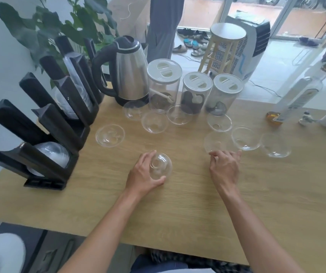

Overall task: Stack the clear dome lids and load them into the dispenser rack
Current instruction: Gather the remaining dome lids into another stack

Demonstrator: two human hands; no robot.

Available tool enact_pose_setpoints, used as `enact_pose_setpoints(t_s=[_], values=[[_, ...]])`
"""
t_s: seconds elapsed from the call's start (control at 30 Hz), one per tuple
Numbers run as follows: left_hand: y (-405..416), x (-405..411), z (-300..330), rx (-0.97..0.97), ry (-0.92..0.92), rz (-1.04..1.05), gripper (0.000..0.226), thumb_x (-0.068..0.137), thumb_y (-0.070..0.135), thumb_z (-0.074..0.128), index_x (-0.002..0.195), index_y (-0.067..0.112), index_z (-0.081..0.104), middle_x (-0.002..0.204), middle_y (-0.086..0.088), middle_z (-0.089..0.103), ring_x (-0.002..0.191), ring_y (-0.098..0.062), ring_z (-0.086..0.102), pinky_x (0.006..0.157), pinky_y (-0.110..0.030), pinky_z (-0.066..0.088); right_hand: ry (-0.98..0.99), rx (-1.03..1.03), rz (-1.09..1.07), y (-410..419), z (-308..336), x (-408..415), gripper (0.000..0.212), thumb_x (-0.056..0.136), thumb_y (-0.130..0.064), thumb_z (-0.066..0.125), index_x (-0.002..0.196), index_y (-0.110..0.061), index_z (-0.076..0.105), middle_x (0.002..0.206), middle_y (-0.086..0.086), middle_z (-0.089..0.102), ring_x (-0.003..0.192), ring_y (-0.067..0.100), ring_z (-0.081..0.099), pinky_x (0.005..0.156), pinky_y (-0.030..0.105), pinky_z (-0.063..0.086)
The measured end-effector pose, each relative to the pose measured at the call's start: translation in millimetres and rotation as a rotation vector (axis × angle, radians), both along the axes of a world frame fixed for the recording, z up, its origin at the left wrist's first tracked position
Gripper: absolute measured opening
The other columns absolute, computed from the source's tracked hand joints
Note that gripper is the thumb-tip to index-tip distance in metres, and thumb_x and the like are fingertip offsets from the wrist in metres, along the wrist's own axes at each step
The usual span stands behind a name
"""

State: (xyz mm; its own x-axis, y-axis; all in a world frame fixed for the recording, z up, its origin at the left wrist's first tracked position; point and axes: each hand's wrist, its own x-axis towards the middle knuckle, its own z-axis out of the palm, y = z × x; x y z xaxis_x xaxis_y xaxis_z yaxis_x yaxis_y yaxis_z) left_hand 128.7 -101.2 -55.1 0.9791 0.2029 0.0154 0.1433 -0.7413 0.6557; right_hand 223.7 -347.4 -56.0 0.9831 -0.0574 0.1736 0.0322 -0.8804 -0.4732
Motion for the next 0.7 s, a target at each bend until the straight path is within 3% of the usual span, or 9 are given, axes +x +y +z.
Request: enact_pose_setpoints(t_s=[0.2, 0.3, 0.4, 0.47, 0.5, 0.57, 0.63, 0.7], values=[[-15.9, 21.3, 1.6, 0.004, 0.011, -0.084, 0.097, 0.068, 0.041, 0.086, 0.152, 0.022, 0.04, 0.145, 0.004, 0.05, 0.129, -0.015, 0.052, 0.106, -0.032, 0.047, 0.033, -0.096, 0.086, -5.1, -5.5, 1.0, 0.033, 0.079, -0.003, 0.078, 0.112, -0.009, 0.078, 0.105, 0.011, 0.077, 0.113, 0.04, 0.06, 0.128, 0.052, 0.01], [-16.1, 24.7, 1.1, -0.012, 0.003, -0.145, 0.104, 0.069, 0.043, 0.085, 0.157, 0.023, 0.032, 0.155, 0.002, 0.044, 0.142, -0.016, 0.042, 0.116, -0.035, 0.039, 0.013, -0.115, 0.061, -6.5, -5.5, 3.7, 0.028, 0.081, 0.003, 0.07, 0.102, -0.011, 0.08, 0.097, 0.006, 0.08, 0.105, 0.038, 0.063, 0.127, 0.055, 0.013], [-14.0, 23.9, 4.4, -0.033, -0.006, -0.153, 0.112, 0.069, 0.049, 0.087, 0.159, 0.024, 0.025, 0.163, 0.002, 0.034, 0.149, -0.015, 0.032, 0.122, -0.036, 0.031, -0.08, -0.057, 0.05, -0.6, 6.4, -2.3, 0.014, 0.085, -0.003, 0.077, 0.093, -0.014, 0.081, 0.08, 0.005, 0.079, 0.093, 0.035, 0.066, 0.124, 0.059, 0.023], [-11.3, 23.1, 12.1, -0.056, -0.033, -0.141, 0.113, 0.068, 0.051, 0.087, 0.159, 0.023, 0.026, 0.162, 0.002, 0.034, 0.149, -0.014, 0.033, 0.122, -0.035, 0.03, -0.087, 0.111, 0.084, 10.6, 24.4, -9.6, 0.011, 0.085, -0.007, 0.081, 0.092, -0.015, 0.082, 0.081, 0.002, 0.079, 0.09, 0.024, 0.07, 0.121, 0.056, 0.031], [-9.6, 22.9, 16.9, -0.073, -0.054, -0.133, 0.113, 0.068, 0.053, 0.087, 0.159, 0.023, 0.027, 0.161, 0.002, 0.035, 0.147, -0.013, 0.034, 0.121, -0.034, 0.03, -0.054, 0.256, 0.096, 16.8, 37.0, -13.5, 0.012, 0.085, -0.01, 0.082, 0.095, -0.016, 0.082, 0.082, -0.002, 0.079, 0.088, 0.011, 0.072, 0.117, 0.05, 0.039], [-6.6, 23.0, 27.4, -0.113, -0.094, -0.12, 0.113, 0.067, 0.056, 0.087, 0.158, 0.024, 0.029, 0.159, 0.004, 0.038, 0.142, -0.006, 0.035, 0.117, -0.029, 0.031, 0.092, 0.556, 0.084, 27.3, 63.0, -20.7, 0.019, 0.083, -0.016, 0.085, 0.101, -0.022, 0.081, 0.082, -0.008, 0.079, 0.08, -0.008, 0.071, 0.093, 0.029, 0.055], [-4.0, 24.3, 38.4, -0.167, -0.134, -0.139, 0.112, 0.065, 0.06, 0.087, 0.157, 0.028, 0.032, 0.155, 0.008, 0.043, 0.136, 0.001, 0.036, 0.111, -0.025, 0.031, 0.259, 0.786, 0.092, 36.9, 82.4, -27.1, 0.03, 0.082, -0.02, 0.087, 0.11, -0.025, 0.078, 0.082, -0.005, 0.08, 0.081, -0.003, 0.074, 0.076, 0.016, 0.053], [-3.3, 26.8, 46.4, -0.211, -0.163, -0.18, 0.112, 0.062, 0.065, 0.086, 0.155, 0.031, 0.034, 0.154, 0.01, 0.046, 0.135, 0.002, 0.04, 0.109, -0.024, 0.035, 0.415, 1.044, 0.123, 43.8, 90.5, -29.8, 0.047, 0.079, -0.021, 0.087, 0.123, -0.022, 0.071, 0.09, 0.001, 0.081, 0.089, 0.01, 0.077, 0.084, 0.019, 0.054]])
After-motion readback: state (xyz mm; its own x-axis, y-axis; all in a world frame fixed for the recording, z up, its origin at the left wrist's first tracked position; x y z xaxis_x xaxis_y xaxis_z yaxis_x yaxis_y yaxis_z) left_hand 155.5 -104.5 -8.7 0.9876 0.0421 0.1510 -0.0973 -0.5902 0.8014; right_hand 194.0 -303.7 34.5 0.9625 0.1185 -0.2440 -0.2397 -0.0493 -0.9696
